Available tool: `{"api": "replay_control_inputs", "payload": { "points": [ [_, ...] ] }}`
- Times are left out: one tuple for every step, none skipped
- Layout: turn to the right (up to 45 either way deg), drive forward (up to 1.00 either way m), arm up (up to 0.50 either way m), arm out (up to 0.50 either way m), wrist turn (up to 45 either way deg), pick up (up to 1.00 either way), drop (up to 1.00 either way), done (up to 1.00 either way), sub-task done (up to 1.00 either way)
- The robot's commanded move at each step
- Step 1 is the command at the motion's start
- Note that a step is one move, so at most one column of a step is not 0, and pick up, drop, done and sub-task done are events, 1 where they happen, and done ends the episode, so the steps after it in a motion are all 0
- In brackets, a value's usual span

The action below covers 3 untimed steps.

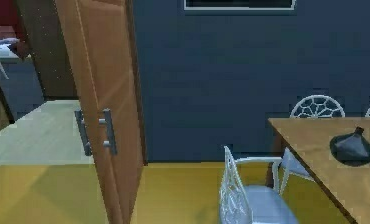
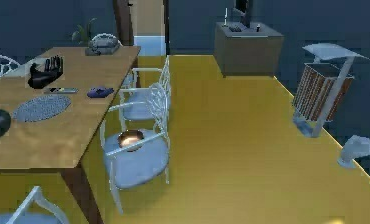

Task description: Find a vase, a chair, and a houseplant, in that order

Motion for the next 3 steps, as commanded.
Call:
{"api": "replay_control_inputs", "payload": {
  "points": [
    [27.0, 0.0, 0.0, 0.0, 0.0, 0.0, 0.0, 0.0, 0.0],
    [0.0, 0.0, 0.0, 0.0, 0.0, 0.0, 0.0, 0.0, 1.0],
    [45.0, 0.0, 0.0, 0.0, 0.0, 0.0, 0.0, 0.0, 0.0]
  ]
}}
